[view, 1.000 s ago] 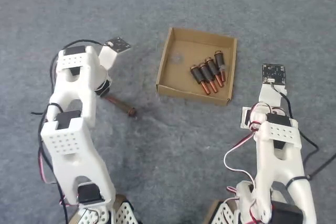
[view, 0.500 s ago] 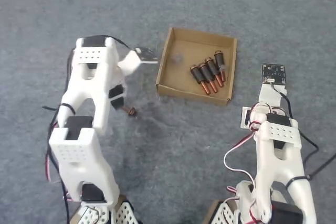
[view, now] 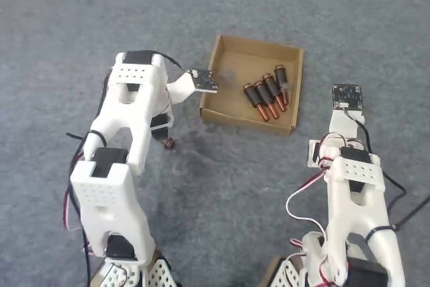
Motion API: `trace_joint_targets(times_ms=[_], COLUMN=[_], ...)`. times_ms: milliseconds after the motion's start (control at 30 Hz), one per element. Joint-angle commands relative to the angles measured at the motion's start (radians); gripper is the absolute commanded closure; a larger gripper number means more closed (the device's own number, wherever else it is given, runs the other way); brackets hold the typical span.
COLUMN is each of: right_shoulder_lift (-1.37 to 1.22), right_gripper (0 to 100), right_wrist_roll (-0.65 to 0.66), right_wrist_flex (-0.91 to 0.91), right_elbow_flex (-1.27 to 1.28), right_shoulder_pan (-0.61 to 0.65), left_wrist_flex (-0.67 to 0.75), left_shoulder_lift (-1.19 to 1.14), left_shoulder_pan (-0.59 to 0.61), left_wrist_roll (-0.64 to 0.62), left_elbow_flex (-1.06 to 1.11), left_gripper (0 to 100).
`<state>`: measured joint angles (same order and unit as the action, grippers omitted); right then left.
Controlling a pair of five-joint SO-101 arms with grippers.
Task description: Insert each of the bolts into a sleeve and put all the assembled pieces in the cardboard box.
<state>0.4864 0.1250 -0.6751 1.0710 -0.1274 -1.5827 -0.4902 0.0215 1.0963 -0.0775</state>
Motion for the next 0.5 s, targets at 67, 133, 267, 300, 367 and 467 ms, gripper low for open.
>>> trace_joint_targets(times_ms=[67,133,267,300,367,467], right_shoulder_lift=[0.007,0.007,0.005,0.005,0.004,-0.002], right_gripper=[99.1,99.1,99.1,99.1,99.1,99.1], right_wrist_roll=[0.025,0.025,0.025,0.025,0.025,0.025], right_wrist_flex=[0.027,0.027,0.027,0.027,0.027,0.027], right_elbow_flex=[-0.017,-0.017,-0.017,-0.018,-0.018,-0.026], right_shoulder_pan=[0.01,0.01,0.01,0.01,0.012,0.012], left_wrist_flex=[0.014,0.012,0.008,0.008,0.003,-0.084], left_shoulder_lift=[-0.043,-0.051,-0.06,-0.061,-0.063,-0.06], left_shoulder_pan=[-0.018,-0.02,-0.021,-0.021,-0.023,-0.023], left_wrist_roll=[0.068,0.069,0.098,0.104,0.106,0.198], left_elbow_flex=[-0.008,-0.008,-0.008,-0.008,-0.004,-0.004], left_gripper=[91,91,91,91,91,91])
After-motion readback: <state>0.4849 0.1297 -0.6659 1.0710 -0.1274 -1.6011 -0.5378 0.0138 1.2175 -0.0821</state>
